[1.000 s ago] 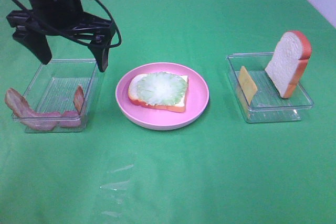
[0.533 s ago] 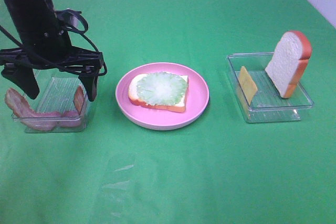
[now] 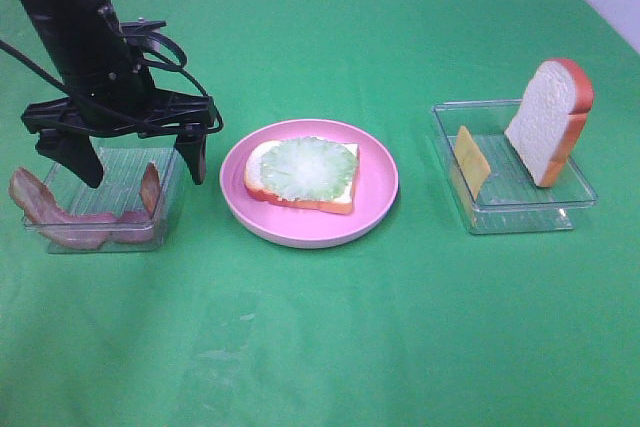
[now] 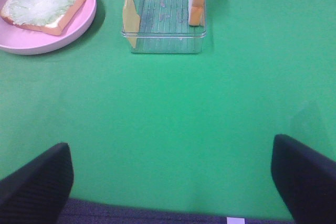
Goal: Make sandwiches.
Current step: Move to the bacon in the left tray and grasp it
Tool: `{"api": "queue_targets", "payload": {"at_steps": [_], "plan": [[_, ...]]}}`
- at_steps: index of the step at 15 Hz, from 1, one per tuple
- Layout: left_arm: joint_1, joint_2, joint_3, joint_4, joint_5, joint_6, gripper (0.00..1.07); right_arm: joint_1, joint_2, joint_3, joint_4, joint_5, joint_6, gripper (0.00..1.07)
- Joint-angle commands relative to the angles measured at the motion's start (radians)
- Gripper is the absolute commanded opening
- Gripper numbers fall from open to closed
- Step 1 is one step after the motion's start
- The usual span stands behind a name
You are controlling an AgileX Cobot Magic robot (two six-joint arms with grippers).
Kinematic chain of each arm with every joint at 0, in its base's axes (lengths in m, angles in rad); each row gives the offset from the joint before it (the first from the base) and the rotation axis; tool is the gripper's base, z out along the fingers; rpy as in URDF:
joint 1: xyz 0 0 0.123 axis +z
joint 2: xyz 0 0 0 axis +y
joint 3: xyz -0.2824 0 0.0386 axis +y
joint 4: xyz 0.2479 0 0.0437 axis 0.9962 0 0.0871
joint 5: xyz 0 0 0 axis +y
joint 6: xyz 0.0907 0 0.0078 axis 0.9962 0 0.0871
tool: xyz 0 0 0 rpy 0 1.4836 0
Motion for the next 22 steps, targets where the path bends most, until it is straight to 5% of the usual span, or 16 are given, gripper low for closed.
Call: {"api": "queue_targets", "payload": {"at_steps": [1,10,13,22], "plan": [[0.0,0.005,0.006,-0.004,-0.031,0.006,0.9,-0.004,-0.032,0.004,0.004,-0.006,0.004,0.98],[0.0,0.005,0.006,0.024,0.029,0.011,0.69,-0.004,-0.032,0.004,0.004,-0.006,0.004,0.98],[0.0,0.005,0.006,0.018,0.028,0.009,0.51,-0.004,-0.032,0.004,0.004,-0.006,0.004,0.98],[0.0,0.051,0.006,0.01,0.016,0.007,0.43,-0.004,-0.032,0.004,0.004,-0.006,0.004,0.98]]}}
